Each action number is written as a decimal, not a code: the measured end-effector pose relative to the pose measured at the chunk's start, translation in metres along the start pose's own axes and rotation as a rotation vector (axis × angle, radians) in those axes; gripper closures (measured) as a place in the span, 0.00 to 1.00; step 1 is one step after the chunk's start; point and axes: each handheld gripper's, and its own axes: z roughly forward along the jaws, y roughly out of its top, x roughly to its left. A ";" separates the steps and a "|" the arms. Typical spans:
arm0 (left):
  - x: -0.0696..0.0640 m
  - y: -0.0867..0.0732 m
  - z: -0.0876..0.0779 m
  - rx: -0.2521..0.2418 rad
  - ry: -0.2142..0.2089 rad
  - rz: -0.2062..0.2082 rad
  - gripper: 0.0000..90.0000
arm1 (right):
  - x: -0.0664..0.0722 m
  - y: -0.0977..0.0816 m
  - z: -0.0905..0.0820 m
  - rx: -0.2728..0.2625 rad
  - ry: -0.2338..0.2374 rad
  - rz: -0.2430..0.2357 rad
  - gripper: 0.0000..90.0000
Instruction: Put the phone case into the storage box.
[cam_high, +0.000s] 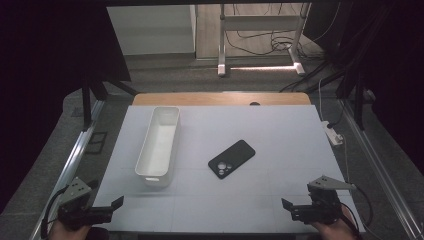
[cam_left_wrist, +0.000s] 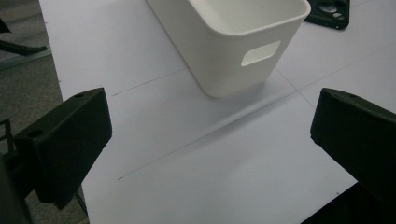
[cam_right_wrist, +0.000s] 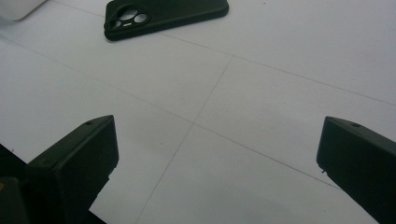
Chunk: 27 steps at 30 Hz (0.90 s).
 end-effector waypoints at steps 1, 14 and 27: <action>0.000 0.000 0.000 0.001 -0.001 0.000 0.00 | 0.000 0.000 0.000 0.000 -0.001 -0.006 0.00; 0.000 0.000 -0.001 0.001 -0.005 0.003 0.00 | 0.000 0.001 0.003 0.014 -0.003 -0.019 0.00; 0.001 -0.002 -0.002 -0.005 -0.012 -0.002 0.00 | 0.003 0.004 0.005 0.033 0.001 -0.032 0.00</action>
